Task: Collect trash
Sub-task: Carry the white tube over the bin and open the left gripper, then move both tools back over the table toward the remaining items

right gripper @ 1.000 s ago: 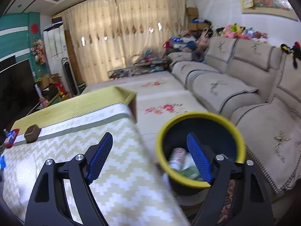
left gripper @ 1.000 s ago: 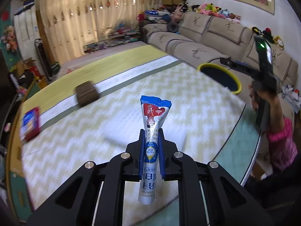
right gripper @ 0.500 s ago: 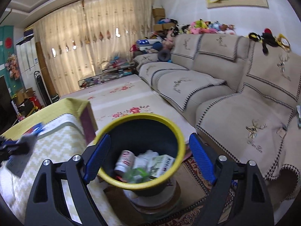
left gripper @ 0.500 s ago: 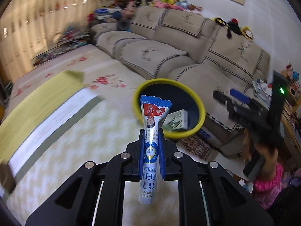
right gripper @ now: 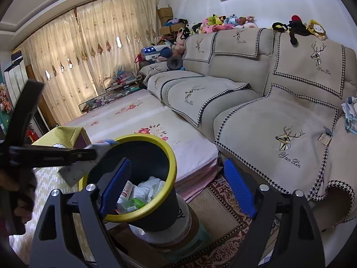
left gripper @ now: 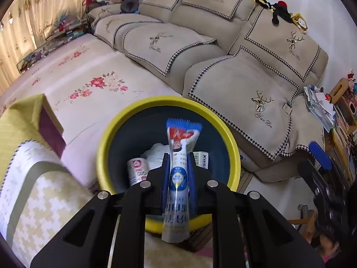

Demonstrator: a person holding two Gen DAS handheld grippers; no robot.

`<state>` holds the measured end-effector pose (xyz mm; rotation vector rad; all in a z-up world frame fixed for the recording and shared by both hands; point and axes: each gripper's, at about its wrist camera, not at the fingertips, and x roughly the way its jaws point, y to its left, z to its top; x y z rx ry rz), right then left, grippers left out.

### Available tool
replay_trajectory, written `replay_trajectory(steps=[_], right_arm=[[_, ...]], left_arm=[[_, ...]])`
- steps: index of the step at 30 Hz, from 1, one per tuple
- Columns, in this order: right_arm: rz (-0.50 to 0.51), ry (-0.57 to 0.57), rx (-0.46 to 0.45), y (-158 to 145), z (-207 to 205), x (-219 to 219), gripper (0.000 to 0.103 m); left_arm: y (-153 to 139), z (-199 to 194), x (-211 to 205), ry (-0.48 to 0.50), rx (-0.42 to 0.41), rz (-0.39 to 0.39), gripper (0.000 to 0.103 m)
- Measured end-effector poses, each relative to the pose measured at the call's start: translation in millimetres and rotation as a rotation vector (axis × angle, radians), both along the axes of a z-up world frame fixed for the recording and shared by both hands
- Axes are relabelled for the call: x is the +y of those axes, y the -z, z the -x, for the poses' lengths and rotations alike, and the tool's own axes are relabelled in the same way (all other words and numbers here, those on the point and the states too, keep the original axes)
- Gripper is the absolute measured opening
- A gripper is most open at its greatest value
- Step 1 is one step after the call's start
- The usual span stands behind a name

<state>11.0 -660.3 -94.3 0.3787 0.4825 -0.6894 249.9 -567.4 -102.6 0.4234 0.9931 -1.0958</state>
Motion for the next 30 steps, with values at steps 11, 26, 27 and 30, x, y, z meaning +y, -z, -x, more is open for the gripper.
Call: replay_trajectory(steps=[11,26,27,30], right_arm=[[-0.010,0.002,-0.002,3.0,7.1,-2.9,0.081],[0.015,-0.147,0.029,-5.4,-25.5,49.9,0.082],[0.020,-0.165,0.032,-7.2,-29.8,57.4,0.082],[0.039,-0.208,0.041,-13.2,-40.6,77.7,0.082]], left_arm=[[-2.9,-9.4,-4.3,-0.057,-0.052,0.018,0.046],[-103.0,-2.4,259.0,-0.372,-0.156,0.336,0.089],[-102.4,-4.3,281.4,-0.408,-0.167,0.339,0.091],[-98.3,-5.6,352.6,-0.532,-0.210,0.338,0.097]])
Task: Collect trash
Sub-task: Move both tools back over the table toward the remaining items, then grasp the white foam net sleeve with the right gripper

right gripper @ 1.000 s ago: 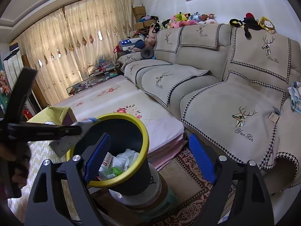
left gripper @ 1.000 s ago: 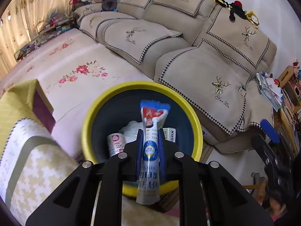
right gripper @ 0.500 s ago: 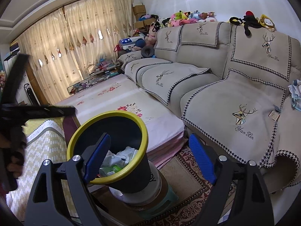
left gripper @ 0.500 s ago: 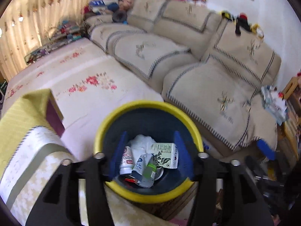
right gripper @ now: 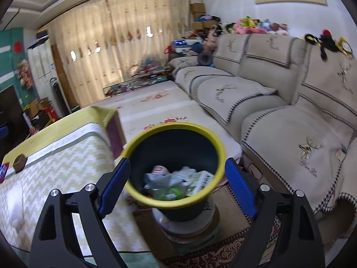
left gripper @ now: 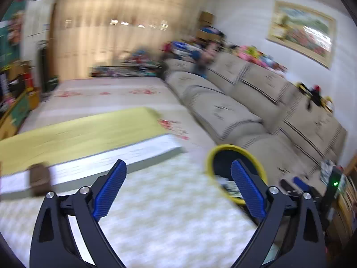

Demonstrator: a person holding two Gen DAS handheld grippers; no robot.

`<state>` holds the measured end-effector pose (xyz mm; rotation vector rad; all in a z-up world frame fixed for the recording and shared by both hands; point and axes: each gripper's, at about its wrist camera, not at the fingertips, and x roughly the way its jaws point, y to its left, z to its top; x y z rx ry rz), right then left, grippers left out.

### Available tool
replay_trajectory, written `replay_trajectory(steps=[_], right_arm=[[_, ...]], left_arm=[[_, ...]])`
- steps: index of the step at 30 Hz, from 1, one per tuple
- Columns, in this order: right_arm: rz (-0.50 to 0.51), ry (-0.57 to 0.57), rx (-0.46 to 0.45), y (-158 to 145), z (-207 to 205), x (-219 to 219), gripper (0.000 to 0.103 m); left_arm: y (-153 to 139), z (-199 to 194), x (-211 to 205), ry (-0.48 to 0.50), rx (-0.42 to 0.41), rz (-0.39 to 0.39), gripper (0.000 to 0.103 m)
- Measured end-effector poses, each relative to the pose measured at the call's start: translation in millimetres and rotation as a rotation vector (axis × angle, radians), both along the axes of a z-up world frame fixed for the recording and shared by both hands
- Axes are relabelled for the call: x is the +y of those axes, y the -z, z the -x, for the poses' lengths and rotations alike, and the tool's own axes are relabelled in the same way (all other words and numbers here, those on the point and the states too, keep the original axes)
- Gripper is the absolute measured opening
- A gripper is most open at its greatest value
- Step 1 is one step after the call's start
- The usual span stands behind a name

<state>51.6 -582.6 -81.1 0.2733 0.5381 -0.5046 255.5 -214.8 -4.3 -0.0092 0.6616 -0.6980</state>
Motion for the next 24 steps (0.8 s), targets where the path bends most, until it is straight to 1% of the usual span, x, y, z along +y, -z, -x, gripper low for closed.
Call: replay_trajectory(steps=[4,5,7,10,12,18,21,24], right_arm=[[0.032,-0.068,0.018,-4.2,-18.5,32.6,0.083],[0.039,-0.085,0.023,-5.0,-23.2,40.5,0.083],[0.048,-0.134,0.036,-5.2,-32.9,58.7,0.083],[0.061,-0.212,0.068,-4.5,-48.6,86.3,0.083],[0.067,-0.267,0.091,-3.8,-58.7,104.1,0.083],[0.060,-0.431,0.126,-3.6,-85.3,161.7,0.083],[0.049,-0.570,0.158,0.6,-98.0,199.2,0.083],[0.025,-0.750,0.189,5.2,-107.7,241.6,0.083]], left_arm=[[8.2,-5.2,73.5,-0.130,-0.017,-0.007,0.098],[10.7,-6.8,98.6,-0.180,-0.028,-0.011,0.098],[16.0,-9.1,136.2,-0.251,-0.049,-0.016,0.098],[25.6,-13.1,185.7,-0.337,-0.085,-0.027,0.098],[32.4,-17.8,213.7,-0.374,-0.094,-0.022,0.098],[59.6,-34.1,274.4,-0.508,-0.100,-0.020,0.098],[67.6,-41.3,284.2,-0.538,-0.085,0.006,0.098],[71.6,-42.9,291.6,-0.563,-0.082,0.014,0.098]])
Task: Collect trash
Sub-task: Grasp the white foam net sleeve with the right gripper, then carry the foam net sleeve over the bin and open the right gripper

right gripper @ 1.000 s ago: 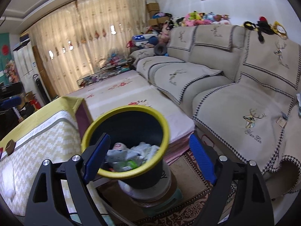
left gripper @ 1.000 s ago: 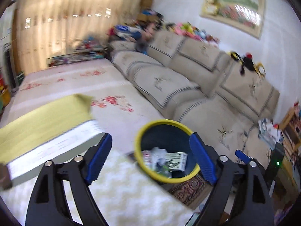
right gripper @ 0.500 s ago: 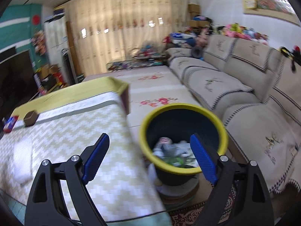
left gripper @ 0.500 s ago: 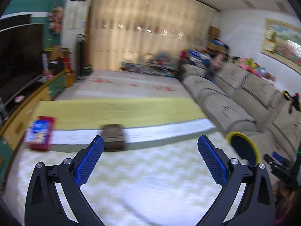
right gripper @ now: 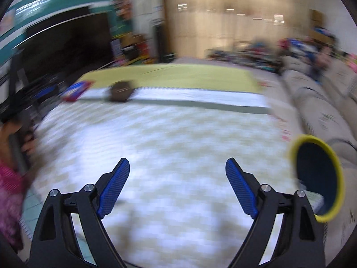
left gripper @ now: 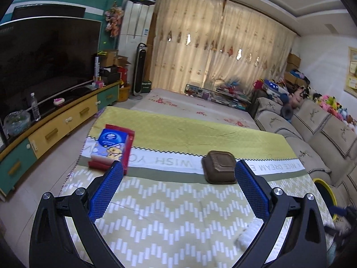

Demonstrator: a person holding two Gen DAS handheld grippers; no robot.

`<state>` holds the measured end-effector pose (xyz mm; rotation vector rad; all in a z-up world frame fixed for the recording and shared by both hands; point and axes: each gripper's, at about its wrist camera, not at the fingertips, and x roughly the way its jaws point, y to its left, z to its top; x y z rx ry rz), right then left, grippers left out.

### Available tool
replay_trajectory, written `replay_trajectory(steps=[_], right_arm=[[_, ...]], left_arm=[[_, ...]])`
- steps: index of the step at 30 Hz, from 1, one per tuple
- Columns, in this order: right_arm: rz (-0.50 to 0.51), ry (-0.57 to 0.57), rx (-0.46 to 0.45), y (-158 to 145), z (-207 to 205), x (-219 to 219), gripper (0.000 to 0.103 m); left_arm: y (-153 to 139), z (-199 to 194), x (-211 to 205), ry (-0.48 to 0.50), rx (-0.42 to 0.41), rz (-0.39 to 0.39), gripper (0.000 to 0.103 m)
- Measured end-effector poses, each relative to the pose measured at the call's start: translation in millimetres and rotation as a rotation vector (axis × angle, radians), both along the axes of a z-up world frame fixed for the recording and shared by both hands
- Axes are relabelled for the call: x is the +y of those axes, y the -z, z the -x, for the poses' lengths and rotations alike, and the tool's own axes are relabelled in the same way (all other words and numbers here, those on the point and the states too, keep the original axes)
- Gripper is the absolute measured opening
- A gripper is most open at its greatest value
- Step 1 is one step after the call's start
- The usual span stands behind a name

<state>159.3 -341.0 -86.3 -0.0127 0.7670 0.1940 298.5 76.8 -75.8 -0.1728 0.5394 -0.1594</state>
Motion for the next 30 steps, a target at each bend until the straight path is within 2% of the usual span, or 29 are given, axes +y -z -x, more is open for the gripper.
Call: replay_trajectory(steps=[5,7,12,14,15,17,20,22,27,30], right_arm=[[0.001,-0.228,0.047,8.3,-7.7,61.4,0.083],[0.028,-0.260,0.066,13.1,-14.4,76.6,0.083],[0.063,-0.242,0.133,27.8,-31.4,87.8,0.083],[0.067,-0.240,0.152,33.7,-35.9,83.4,0.076],[0.064,-0.243,0.166,35.3,-37.1,82.9,0.068],[0.060,-0.243,0.163,36.4,-39.2,80.9,0.060],[0.032,-0.246,0.158,32.3,-37.9,77.4,0.043],[0.002,-0.241,0.139,25.0,-36.2,72.4,0.019],[-0.068,-0.164,0.097,6.8,-35.8,42.0,0.015],[-0.098,-0.087,0.070,-3.8,-34.8,8.4,0.015]], left_arm=[[-2.9,6.8,-4.7,-0.017,-0.010,0.011,0.098],[-4.9,10.0,-9.5,-0.018,-0.012,-0.002,0.098],[-5.6,12.7,-16.0,0.010,-0.010,-0.001,0.098],[-5.0,12.0,-16.9,0.017,-0.005,0.004,0.098],[-5.0,12.0,-17.5,0.018,-0.003,0.004,0.098],[-4.8,12.2,-18.0,0.020,-0.002,0.006,0.098],[-4.5,12.9,-20.1,0.022,-0.002,0.004,0.098],[-3.2,12.4,-21.5,0.024,0.000,0.002,0.098],[-1.0,12.2,-25.7,0.032,0.006,-0.002,0.098],[0.1,13.2,-29.1,0.039,0.007,-0.009,0.098]])
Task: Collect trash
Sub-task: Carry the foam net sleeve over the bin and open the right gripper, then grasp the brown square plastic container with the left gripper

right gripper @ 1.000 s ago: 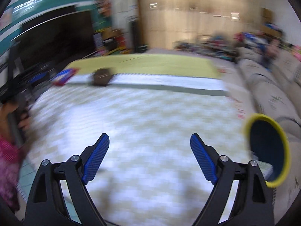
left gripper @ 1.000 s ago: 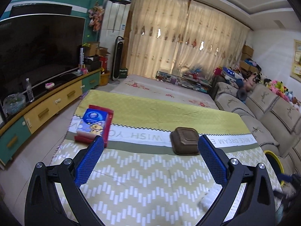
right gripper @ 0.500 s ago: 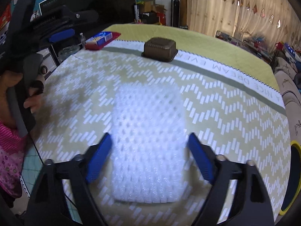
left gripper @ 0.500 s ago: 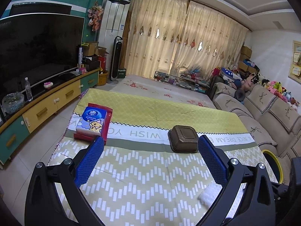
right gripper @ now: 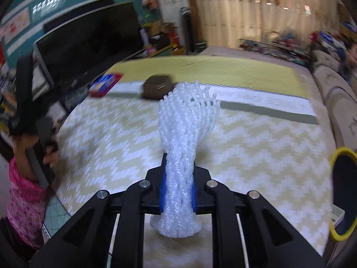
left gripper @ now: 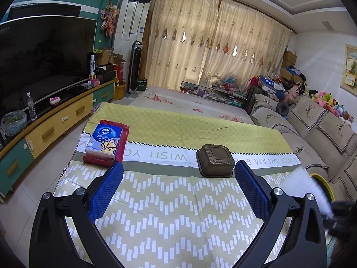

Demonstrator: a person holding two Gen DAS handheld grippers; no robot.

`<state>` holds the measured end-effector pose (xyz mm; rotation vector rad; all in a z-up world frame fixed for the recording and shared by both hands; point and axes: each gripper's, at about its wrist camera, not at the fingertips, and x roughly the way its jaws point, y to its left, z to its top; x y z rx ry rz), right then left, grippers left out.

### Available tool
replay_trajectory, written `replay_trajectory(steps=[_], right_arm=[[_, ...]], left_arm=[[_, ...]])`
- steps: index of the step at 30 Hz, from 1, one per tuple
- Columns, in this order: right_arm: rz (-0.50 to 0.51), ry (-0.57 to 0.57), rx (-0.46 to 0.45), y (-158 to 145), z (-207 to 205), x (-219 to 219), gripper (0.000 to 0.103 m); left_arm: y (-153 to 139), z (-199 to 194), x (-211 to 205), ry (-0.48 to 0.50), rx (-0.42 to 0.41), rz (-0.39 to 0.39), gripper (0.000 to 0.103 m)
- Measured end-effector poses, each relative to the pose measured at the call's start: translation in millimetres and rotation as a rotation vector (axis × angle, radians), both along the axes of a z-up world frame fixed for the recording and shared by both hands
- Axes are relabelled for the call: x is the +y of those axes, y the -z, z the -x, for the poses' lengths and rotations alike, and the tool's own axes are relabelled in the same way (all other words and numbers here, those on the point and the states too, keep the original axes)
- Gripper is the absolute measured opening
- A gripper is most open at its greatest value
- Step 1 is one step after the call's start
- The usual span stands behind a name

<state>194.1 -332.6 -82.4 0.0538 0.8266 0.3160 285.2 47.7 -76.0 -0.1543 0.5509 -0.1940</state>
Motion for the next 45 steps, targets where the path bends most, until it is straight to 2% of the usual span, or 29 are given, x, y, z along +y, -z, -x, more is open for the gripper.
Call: replay_trajectory(steps=[9,12,19,21,23,25,28,30,37,42,45], right_arm=[[0.027,0.384,-0.048,-13.7,5.3,-141.3,0.016],[0.056,0.517,-0.027,-5.3,6.0,-189.9,0.017],[0.108,0.688,0.051,26.4,2.5,-250.5,0.024],[0.122,0.716,0.064,34.3,0.6,-259.6,0.028],[0.136,0.745,0.076,40.6,0.2,-270.2,0.043],[0.158,0.780,0.084,44.0,-0.3,-278.2,0.064],[0.180,0.812,0.080,44.8,2.4,-284.1,0.075],[0.191,0.823,0.072,44.1,6.0,-284.6,0.078],[0.199,0.813,0.042,34.4,13.8,-273.2,0.078],[0.178,0.791,0.000,24.4,24.9,-263.5,0.080],[0.175,0.776,-0.012,20.9,26.6,-259.6,0.080]], left_arm=[[2.3,-0.4,-5.4,0.009,0.008,-0.008,0.098],[2.9,-0.8,-5.9,0.014,0.015,-0.003,0.098],[6.2,-4.1,-5.6,0.031,0.040,0.022,0.098],[7.1,-5.1,-6.2,0.035,0.045,0.023,0.098],[7.8,-5.9,-6.7,0.040,0.049,0.026,0.098],[8.3,-6.0,-7.9,0.043,0.049,0.022,0.098],[8.8,-5.2,-9.9,0.049,0.050,0.015,0.098],[8.4,-5.1,-11.9,0.056,0.052,0.014,0.098],[10.8,-6.1,-24.8,0.081,0.070,-0.011,0.098],[11.7,-22.5,-41.5,0.107,0.151,-0.012,0.098],[13.4,-38.6,-63.4,0.121,0.206,-0.080,0.098]])
